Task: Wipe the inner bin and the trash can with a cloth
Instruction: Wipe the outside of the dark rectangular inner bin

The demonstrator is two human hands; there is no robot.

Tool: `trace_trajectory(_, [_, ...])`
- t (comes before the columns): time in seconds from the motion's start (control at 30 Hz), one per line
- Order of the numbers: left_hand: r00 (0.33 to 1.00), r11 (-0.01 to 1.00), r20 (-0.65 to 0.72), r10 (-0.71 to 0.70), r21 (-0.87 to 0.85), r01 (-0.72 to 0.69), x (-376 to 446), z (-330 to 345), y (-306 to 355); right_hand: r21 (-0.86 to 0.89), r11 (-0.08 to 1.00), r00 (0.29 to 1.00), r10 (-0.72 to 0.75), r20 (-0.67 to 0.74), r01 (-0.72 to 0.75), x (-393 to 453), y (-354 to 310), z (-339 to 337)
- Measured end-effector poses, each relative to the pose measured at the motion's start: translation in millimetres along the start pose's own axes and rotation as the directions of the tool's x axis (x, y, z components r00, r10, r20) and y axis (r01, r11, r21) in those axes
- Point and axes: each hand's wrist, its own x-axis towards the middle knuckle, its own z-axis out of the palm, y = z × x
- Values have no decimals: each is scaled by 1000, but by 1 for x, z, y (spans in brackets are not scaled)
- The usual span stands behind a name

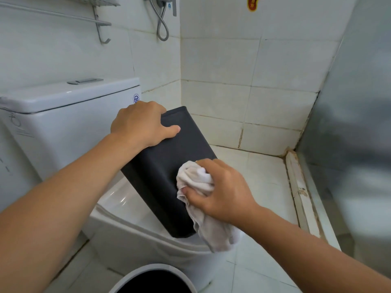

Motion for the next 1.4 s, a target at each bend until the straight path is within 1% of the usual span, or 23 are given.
trace_trajectory(0.07, [1000, 1000, -5, 0, -3, 0, -1, 0, 0, 26, 999, 1000, 18, 9, -19, 4, 3, -1])
trace_trajectory(0.13, [1000, 1000, -3, -8, -8, 8, -1, 1, -2, 36, 988, 989, 149, -18, -149, 17, 12, -4])
trace_trajectory(0.2, [1000, 999, -6, -29, -13, 29, -2, 2, -6, 59, 952, 951, 305, -52, -302, 33, 21, -8])
trace_trajectory(0.23, [999, 999, -9, -40, -15, 40, -2, 3, -7, 68, 938, 937, 344, -63, -340, 37, 23, -8])
trace_trajectory(0.3, [999, 999, -13, -48, -13, 48, -2, 4, -7, 9, 955, 953, 297, -57, -297, 33, 17, -6])
trace_trajectory(0.37, [999, 999, -16, -46, -15, 46, -2, 4, -5, -27, 989, 990, 143, 9, -142, 18, 4, -4])
trace_trajectory(0.43, [999, 999, -18, -40, -25, 40, -2, 4, -4, 13, 999, 998, 31, 63, -32, 6, -2, -4])
trace_trajectory(0.5, [1000, 1000, -18, -22, -19, 22, -3, 3, -1, 13, 997, 996, 81, 42, -81, 11, 6, -7])
trace_trajectory(0.6, [1000, 1000, -23, -13, 9, 14, -3, 1, 2, -2, 942, 940, 336, -52, -337, 33, 24, -13])
trace_trajectory(0.63, [1000, 1000, -25, -16, 16, 17, -4, 1, 4, -4, 929, 926, 368, -83, -369, 35, 27, -12])
trace_trajectory(0.67, [999, 1000, -27, -20, 22, 21, -4, 1, 4, -20, 936, 932, 349, -94, -353, 33, 25, -10])
trace_trajectory(0.77, [999, 999, -32, -20, 31, 21, -3, 1, 5, -32, 994, 995, 104, -3, -104, 9, 5, -4])
trace_trajectory(0.83, [999, 1000, -33, -9, 28, 10, -3, 0, 6, 1, 1000, 999, 10, 35, -10, 0, 0, -2])
trace_trajectory(0.87, [999, 1000, -32, -1, 28, 2, -3, 0, 7, 0, 1000, 999, 31, 12, -31, 4, 3, -3])
trace_trajectory(1.0, [999, 1000, -31, -8, 21, 8, -3, -1, 8, 22, 954, 949, 301, -99, -300, 30, 19, -7])
trace_trajectory(1.03, [1000, 1000, -30, -9, 20, 9, -3, -1, 8, 12, 954, 948, 299, -110, -300, 30, 19, -6])
trace_trajectory(1.07, [1000, 1000, -31, -7, 20, 7, -3, -1, 8, -8, 968, 963, 250, -103, -252, 27, 16, -6])
trace_trajectory(1.13, [1000, 1000, -31, 0, 21, 1, -3, -1, 10, -22, 997, 997, 73, -21, -73, 11, 8, -5])
trace_trajectory(1.2, [999, 1000, -34, 12, 26, -11, -2, 0, 11, 14, 1000, 999, -6, 54, 5, 3, 8, -7])
trace_trajectory(1.23, [999, 999, -34, 16, 29, -15, -1, 1, 11, 10, 1000, 999, 19, 44, -20, 8, 11, -8])
trace_trajectory(1.33, [999, 999, -42, 7, 37, -5, -1, 1, 9, 14, 964, 963, 265, -46, -264, 33, 18, -12])
trace_trajectory(1.37, [999, 999, -43, 0, 37, 2, -1, 2, 8, 18, 954, 951, 301, -65, -301, 36, 18, -12])
trace_trajectory(1.4, [999, 999, -43, -7, 36, 8, -1, 2, 7, 1, 960, 958, 278, -69, -278, 35, 15, -11])
